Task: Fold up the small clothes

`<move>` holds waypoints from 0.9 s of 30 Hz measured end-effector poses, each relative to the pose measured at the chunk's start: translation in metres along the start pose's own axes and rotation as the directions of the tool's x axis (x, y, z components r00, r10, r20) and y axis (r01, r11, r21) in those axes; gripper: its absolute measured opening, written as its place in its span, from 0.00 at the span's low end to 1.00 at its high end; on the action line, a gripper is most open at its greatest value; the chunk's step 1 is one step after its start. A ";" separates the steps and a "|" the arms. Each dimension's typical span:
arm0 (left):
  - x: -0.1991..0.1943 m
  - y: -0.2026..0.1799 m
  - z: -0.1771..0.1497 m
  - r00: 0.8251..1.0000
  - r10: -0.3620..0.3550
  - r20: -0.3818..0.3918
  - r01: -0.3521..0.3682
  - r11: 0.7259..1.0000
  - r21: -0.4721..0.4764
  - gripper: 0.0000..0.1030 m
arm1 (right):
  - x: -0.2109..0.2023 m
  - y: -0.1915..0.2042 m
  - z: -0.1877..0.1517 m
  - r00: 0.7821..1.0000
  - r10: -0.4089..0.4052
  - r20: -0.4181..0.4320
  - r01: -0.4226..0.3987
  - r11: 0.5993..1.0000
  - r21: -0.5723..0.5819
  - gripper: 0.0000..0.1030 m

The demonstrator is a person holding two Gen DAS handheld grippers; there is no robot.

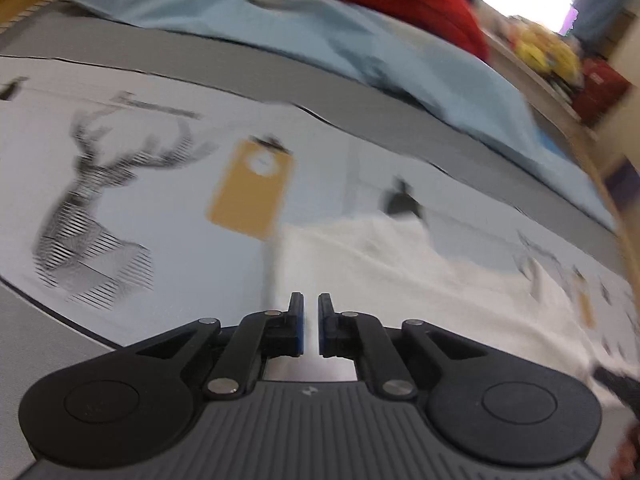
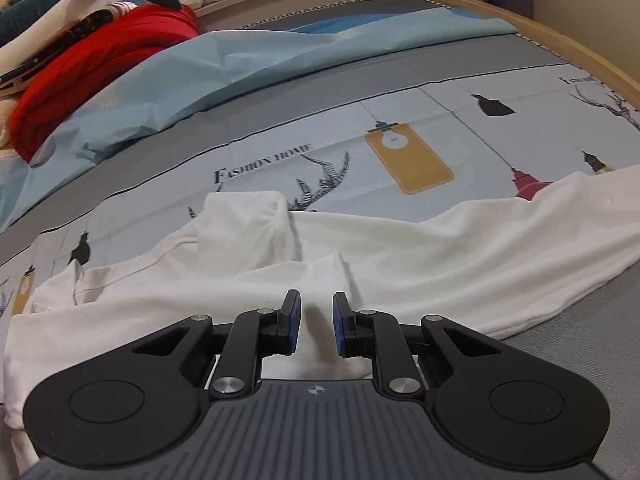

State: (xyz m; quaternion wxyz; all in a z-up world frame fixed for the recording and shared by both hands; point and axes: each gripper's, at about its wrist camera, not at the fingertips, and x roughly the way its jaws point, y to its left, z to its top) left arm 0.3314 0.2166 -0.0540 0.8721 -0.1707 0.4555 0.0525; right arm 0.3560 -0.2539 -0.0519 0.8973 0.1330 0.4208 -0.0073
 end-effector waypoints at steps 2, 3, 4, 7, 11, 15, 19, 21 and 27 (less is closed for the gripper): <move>0.005 -0.003 -0.009 0.997 -0.025 -0.078 0.029 0.998 0.052 0.07 | 0.001 0.002 0.000 1.000 0.011 -0.010 -0.011 1.000 -0.006 0.17; 0.012 -0.002 -0.015 0.991 -0.021 -0.135 0.032 0.997 0.075 0.07 | 0.002 0.003 -0.001 1.000 0.011 -0.016 -0.011 1.000 -0.010 0.17; 0.023 0.000 -0.023 0.979 0.018 -0.205 0.005 0.994 0.110 0.07 | 0.003 0.003 -0.001 1.000 0.011 -0.024 -0.011 1.000 -0.013 0.17; 0.033 0.010 -0.034 0.965 0.083 -0.249 -0.048 0.989 0.141 0.02 | 0.008 0.004 -0.004 0.999 -0.006 -0.053 0.005 1.000 -0.021 0.17; 0.010 -0.001 -0.025 0.980 0.118 -0.162 -0.089 0.981 0.175 0.03 | 0.011 0.001 -0.006 0.998 -0.016 -0.067 0.015 1.000 -0.015 0.17; 0.024 0.000 -0.032 0.962 0.146 -0.229 -0.101 0.975 0.199 0.04 | 0.012 0.002 -0.007 0.997 -0.003 -0.077 0.001 0.999 -0.032 0.19; 0.016 -0.011 -0.035 0.964 0.190 -0.185 -0.141 0.958 0.250 0.04 | 0.020 0.003 -0.013 0.989 -0.012 -0.148 0.004 0.999 -0.051 0.23; -0.004 -0.021 -0.039 0.972 0.204 -0.117 -0.169 0.952 0.254 0.09 | 0.020 0.000 -0.014 0.987 -0.029 -0.159 0.021 0.998 -0.053 0.23; -0.087 -0.065 -0.058 0.983 0.165 0.082 -0.182 0.945 0.272 0.35 | -0.016 -0.017 -0.003 0.996 -0.017 -0.083 0.019 1.000 0.022 0.23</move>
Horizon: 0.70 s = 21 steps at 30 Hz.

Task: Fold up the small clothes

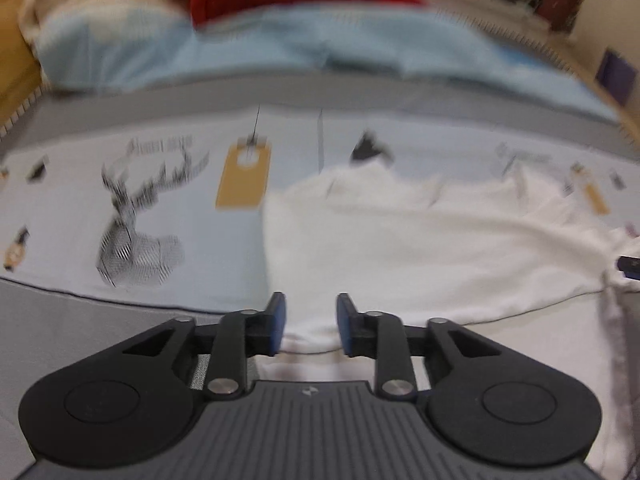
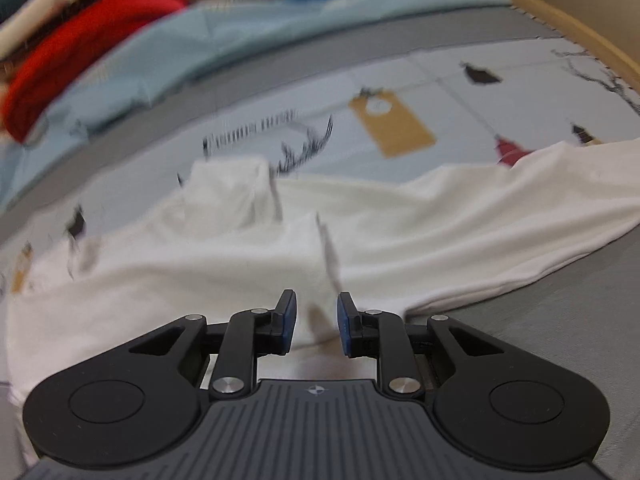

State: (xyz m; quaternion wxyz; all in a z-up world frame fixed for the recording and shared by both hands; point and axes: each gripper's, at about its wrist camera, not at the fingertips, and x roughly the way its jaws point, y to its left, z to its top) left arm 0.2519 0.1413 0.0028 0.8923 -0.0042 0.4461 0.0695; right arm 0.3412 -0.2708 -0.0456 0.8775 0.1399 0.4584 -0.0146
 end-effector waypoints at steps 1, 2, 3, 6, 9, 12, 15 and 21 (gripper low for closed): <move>-0.015 -0.007 -0.001 1.000 -0.007 0.030 0.007 1.000 0.003 0.36 | -0.010 -0.006 0.002 1.000 0.008 0.027 -0.008 1.000 0.012 0.23; -0.028 -0.012 -0.004 0.999 -0.013 0.050 0.013 1.000 0.003 0.40 | -0.018 -0.012 0.003 0.999 0.012 0.051 -0.013 1.000 0.024 0.23; -0.041 -0.017 -0.008 0.998 -0.021 0.067 0.021 1.000 0.003 0.42 | -0.027 -0.021 0.005 0.997 0.013 0.074 -0.016 0.999 0.042 0.23; -0.070 -0.038 -0.023 0.994 -0.049 0.093 0.046 0.998 0.036 0.42 | -0.047 -0.052 0.007 0.991 0.012 0.133 -0.026 0.994 0.106 0.22; -0.077 -0.058 -0.043 0.991 -0.062 0.121 0.053 0.996 0.075 0.42 | -0.062 -0.092 0.006 0.981 -0.011 0.194 -0.021 0.986 0.164 0.14; -0.056 -0.079 -0.061 0.995 -0.029 0.092 0.015 0.988 0.154 0.42 | -0.071 -0.142 0.003 0.962 -0.082 0.262 0.016 0.970 0.244 0.04; -0.041 -0.096 -0.064 0.995 0.000 0.101 -0.021 0.978 0.208 0.42 | -0.069 -0.203 0.001 0.947 -0.186 0.261 0.079 0.925 0.372 0.06; -0.021 -0.099 -0.058 0.996 0.011 0.086 -0.029 0.976 0.218 0.42 | -0.049 -0.314 -0.011 0.929 -0.282 0.242 0.074 0.778 0.624 0.22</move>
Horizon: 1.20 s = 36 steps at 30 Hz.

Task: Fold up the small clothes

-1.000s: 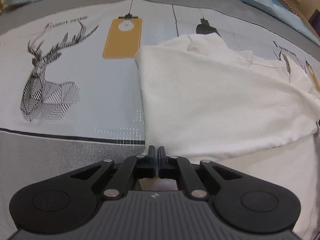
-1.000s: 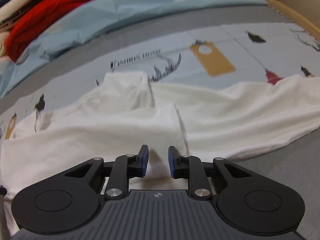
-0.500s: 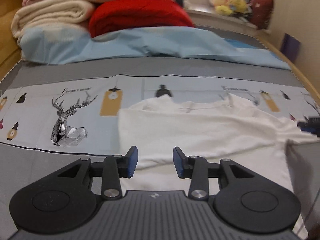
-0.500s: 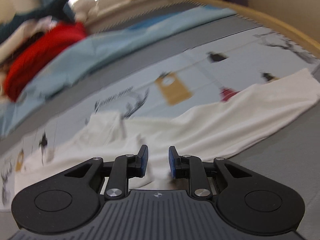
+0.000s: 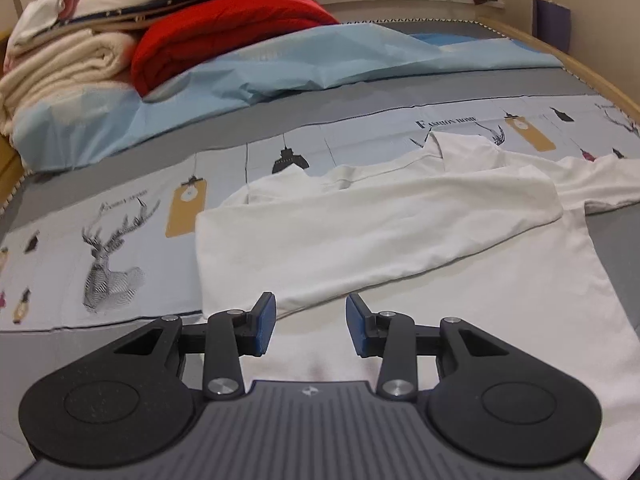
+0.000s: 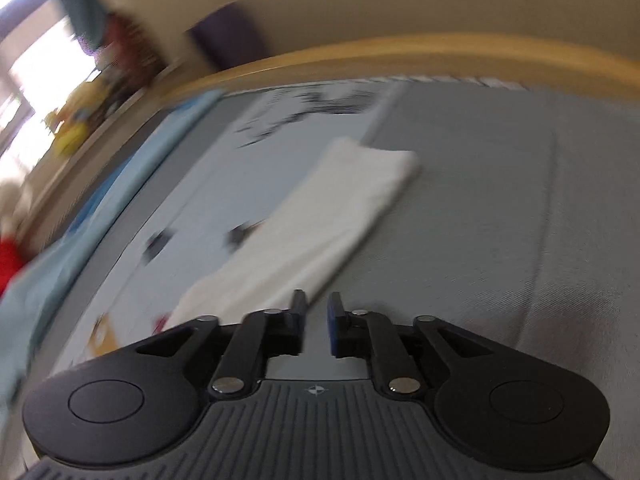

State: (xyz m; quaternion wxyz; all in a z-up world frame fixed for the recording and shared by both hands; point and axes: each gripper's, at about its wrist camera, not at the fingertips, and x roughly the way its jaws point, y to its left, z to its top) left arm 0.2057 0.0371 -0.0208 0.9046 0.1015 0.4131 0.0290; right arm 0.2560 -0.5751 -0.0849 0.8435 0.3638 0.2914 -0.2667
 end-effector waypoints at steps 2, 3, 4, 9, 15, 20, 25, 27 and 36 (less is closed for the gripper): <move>0.004 0.001 0.001 1.000 -0.008 -0.012 0.008 1.000 0.001 0.42 | 0.017 -0.024 0.008 1.000 0.011 -0.008 -0.010 0.994 0.105 0.34; 0.006 0.000 0.002 1.000 -0.007 -0.015 0.007 1.000 0.010 0.42 | 0.024 -0.032 0.011 1.000 0.022 -0.008 -0.021 0.989 0.145 0.35; 0.007 0.000 0.002 1.000 -0.004 -0.017 0.004 1.000 0.020 0.42 | 0.032 -0.040 0.015 0.999 0.038 -0.010 -0.036 0.984 0.177 0.35; 0.013 -0.001 0.001 1.000 -0.009 -0.024 0.010 0.999 0.040 0.42 | 0.055 -0.047 0.023 0.996 0.087 0.032 -0.092 0.971 0.219 0.35; 0.015 -0.001 0.001 1.000 -0.010 -0.028 0.011 0.998 0.056 0.42 | 0.070 -0.043 0.030 0.994 0.079 0.072 -0.094 0.969 0.227 0.17; 0.013 0.001 0.002 0.999 -0.024 -0.027 0.025 0.999 0.033 0.42 | 0.069 -0.039 0.026 0.995 0.046 0.093 -0.065 0.974 0.215 0.02; 0.009 0.004 0.000 0.999 -0.024 -0.023 0.025 0.998 0.048 0.42 | 0.043 -0.009 0.030 0.982 0.054 0.181 -0.080 0.987 0.141 0.01; 0.007 0.009 0.000 1.000 -0.025 -0.017 0.025 0.999 0.043 0.42 | 0.029 0.007 0.030 0.975 0.085 0.204 -0.109 0.988 0.109 0.01; -0.013 0.046 -0.006 0.999 -0.041 0.007 0.041 0.999 -0.034 0.42 | -0.043 0.125 -0.004 0.930 0.284 0.231 -0.249 0.953 -0.172 0.01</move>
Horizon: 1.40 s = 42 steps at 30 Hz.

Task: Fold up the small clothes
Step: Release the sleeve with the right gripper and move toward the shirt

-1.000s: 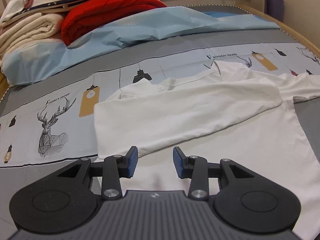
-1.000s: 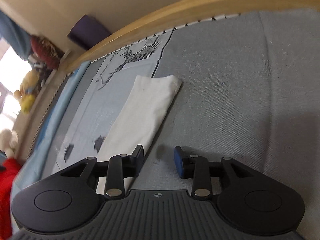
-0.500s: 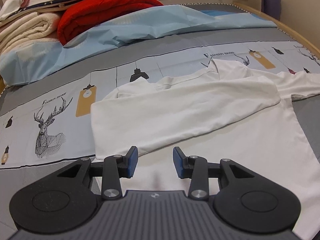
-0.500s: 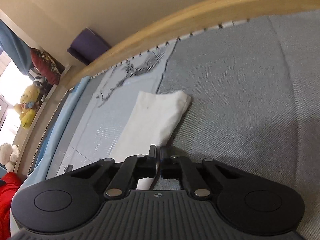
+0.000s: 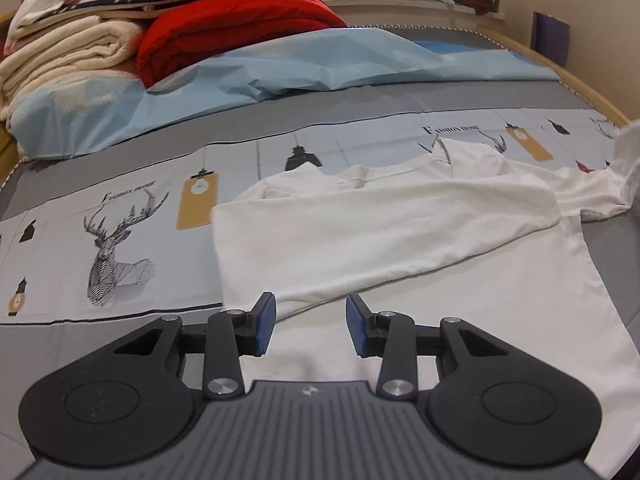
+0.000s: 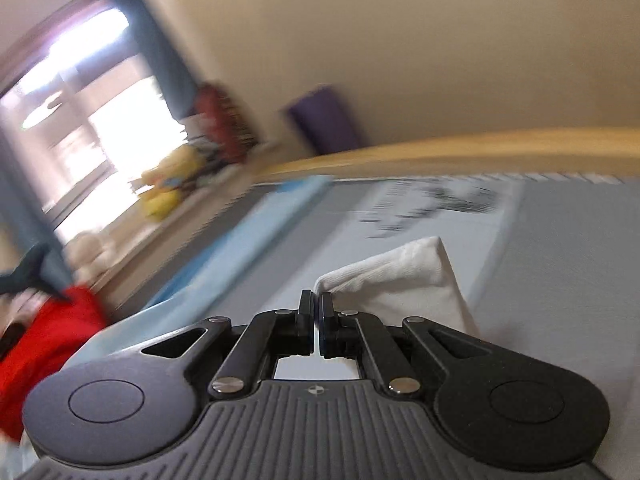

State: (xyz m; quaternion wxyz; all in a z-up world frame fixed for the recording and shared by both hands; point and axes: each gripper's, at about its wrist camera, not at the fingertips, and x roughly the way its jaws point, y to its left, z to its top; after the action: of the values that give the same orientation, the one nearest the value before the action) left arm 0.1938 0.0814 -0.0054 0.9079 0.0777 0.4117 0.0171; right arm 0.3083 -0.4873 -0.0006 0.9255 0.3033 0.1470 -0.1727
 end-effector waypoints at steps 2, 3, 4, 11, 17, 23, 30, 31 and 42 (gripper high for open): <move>-0.004 0.012 -0.003 1.000 0.000 -0.002 0.000 1.000 -0.026 0.42 | -0.014 0.049 -0.011 0.998 0.068 -0.004 -0.068 0.991 -0.118 0.01; -0.005 0.018 -0.004 1.000 -0.003 -0.005 0.002 0.999 -0.041 0.42 | -0.023 0.078 -0.020 0.994 0.109 -0.005 -0.108 0.976 -0.187 0.01; -0.007 0.026 -0.005 1.000 -0.008 -0.010 0.007 0.998 -0.062 0.42 | -0.030 0.099 -0.027 0.989 0.147 -0.011 -0.146 0.962 -0.230 0.01; -0.015 0.067 -0.008 0.999 -0.033 -0.027 0.027 0.979 -0.200 0.42 | -0.088 0.259 -0.134 0.883 0.402 -0.244 -0.468 0.792 -0.391 0.02; -0.015 0.086 -0.009 0.998 -0.030 -0.056 0.014 0.961 -0.277 0.42 | -0.114 0.314 -0.255 0.548 0.373 -0.749 -0.753 0.610 -0.248 0.05; -0.013 0.084 -0.007 0.997 -0.051 -0.060 0.030 0.954 -0.299 0.42 | -0.119 0.291 -0.228 0.617 0.224 -0.754 -0.700 0.595 -0.395 0.05; 0.012 0.074 -0.004 0.993 -0.101 -0.056 0.074 0.928 -0.365 0.41 | -0.104 0.195 -0.124 0.864 0.198 -0.463 -0.374 0.868 -0.327 0.25; 0.017 0.070 -0.004 0.993 -0.101 -0.057 0.074 0.929 -0.363 0.41 | -0.100 0.176 -0.121 0.890 0.163 -0.427 -0.313 0.898 -0.310 0.25; 0.091 0.048 0.019 0.984 -0.172 0.045 0.174 0.885 -0.431 0.39 | -0.043 0.104 -0.102 0.887 0.051 -0.460 -0.071 0.997 -0.026 0.28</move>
State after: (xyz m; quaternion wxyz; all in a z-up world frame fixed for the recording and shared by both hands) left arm 0.2695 0.1351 -0.0534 0.9013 -0.1630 0.4006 0.0268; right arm 0.2947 -0.3367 -0.0098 0.8758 0.3205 0.3552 -0.0641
